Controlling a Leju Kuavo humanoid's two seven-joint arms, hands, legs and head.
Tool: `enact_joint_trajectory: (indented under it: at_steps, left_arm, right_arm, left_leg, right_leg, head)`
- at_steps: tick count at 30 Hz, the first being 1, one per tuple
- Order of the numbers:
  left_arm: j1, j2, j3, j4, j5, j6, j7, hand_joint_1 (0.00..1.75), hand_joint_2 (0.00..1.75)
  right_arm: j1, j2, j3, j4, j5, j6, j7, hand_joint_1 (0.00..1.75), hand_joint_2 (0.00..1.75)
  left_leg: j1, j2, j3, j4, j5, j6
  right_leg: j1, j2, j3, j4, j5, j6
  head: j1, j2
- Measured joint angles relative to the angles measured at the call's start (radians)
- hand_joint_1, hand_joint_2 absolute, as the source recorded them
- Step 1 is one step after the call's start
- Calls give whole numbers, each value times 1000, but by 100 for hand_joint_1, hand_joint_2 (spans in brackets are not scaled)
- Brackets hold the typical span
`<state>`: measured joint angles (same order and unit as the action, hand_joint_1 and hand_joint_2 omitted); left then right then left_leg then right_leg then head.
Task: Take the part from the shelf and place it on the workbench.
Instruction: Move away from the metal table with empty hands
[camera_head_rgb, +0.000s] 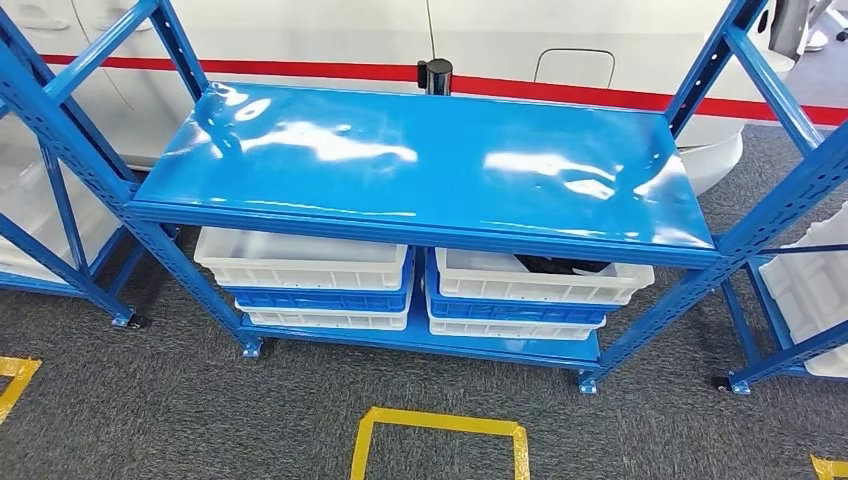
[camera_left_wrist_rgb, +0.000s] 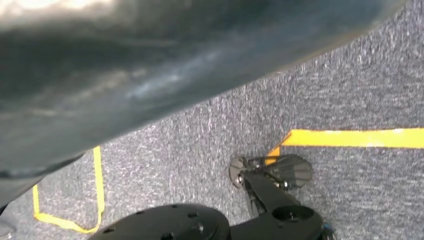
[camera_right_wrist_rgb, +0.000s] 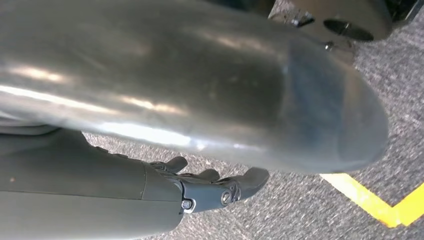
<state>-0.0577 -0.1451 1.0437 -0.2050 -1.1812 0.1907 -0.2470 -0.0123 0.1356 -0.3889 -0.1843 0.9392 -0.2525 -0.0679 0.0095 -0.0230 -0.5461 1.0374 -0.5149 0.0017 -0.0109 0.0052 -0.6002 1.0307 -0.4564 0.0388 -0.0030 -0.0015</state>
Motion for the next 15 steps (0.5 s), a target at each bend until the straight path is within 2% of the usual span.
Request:
enact_joint_trajectory:
  at_steps: [2,3,4,6,7,8,9,11,12,13,15]
  left_arm:
    - [0,0,0,0,-1,0,0,0,0]
    - [0,1,0,-1,-1,0,0,0,0]
    - [0,1,0,-1,-1,0,0,0,0]
    - [1,1,0,-1,-1,0,1,0,0]
    - [1,2,0,-1,-1,0,1,0,0]
    - [2,2,0,-1,-1,0,1,0,0]
    - [3,2,0,-1,-2,0,2,0,0]
    - [3,3,0,0,-2,0,2,0,0]
    - [2,4,0,0,-2,0,2,0,0]
    - [1,3,0,0,-2,0,2,0,0]
    - [1,3,0,0,-3,0,2,0,0]
  right_arm:
    - [1,0,0,0,0,0,0,0,0]
    - [1,0,0,0,0,0,0,0,0]
    - [1,1,-1,0,0,0,0,0,0]
    - [1,2,-1,0,0,0,0,0,0]
    - [1,2,-1,0,0,0,0,0,0]
    - [1,2,-1,0,0,0,0,0,0]
    - [2,2,-1,0,0,0,0,0,0]
    - [4,3,-1,0,0,0,0,0,0]
    - [4,4,-1,0,1,0,0,0,0]
    - [3,4,-1,0,2,0,0,0,0]
    - [1,4,-1,0,3,0,0,0,0]
  left_leg:
    - [3,5,2,13,-9,-10]
    - [4,8,-9,45,-25,-14]
    - [4,12,-33,96,-49,-16]
    - [5,14,-106,223,-98,-21]
    - [6,14,-134,262,-103,-23]
    - [8,15,-146,266,-87,-26]
    - [11,16,-140,234,-53,-28]
    - [18,18,-91,109,25,-31]
    - [18,18,-69,59,45,-29]
    - [17,17,-55,28,53,-25]
    - [11,14,-51,17,47,-11]
  right_leg:
    - [-7,1,13,-10,3,-14]
    - [-12,0,22,-15,3,-21]
    - [-13,0,29,-17,0,-28]
    - [-10,-2,41,-17,-9,-39]
    - [-10,-2,47,-17,-14,-41]
    - [-10,0,54,-17,-19,-41]
    - [-10,2,62,-16,-25,-39]
    - [-10,5,78,-15,-40,-29]
    - [-8,5,83,-15,-48,-22]
    - [-5,6,86,-15,-54,-16]
    - [-4,6,88,-20,-60,-5]
  head:
    - [-1,0]
    - [-2,0]
    - [-3,0]
    - [-4,0]
    - [-4,0]
    - [-4,0]
    - [-4,0]
    - [-5,0]
    - [-5,0]
    - [-5,0]
    - [-4,0]
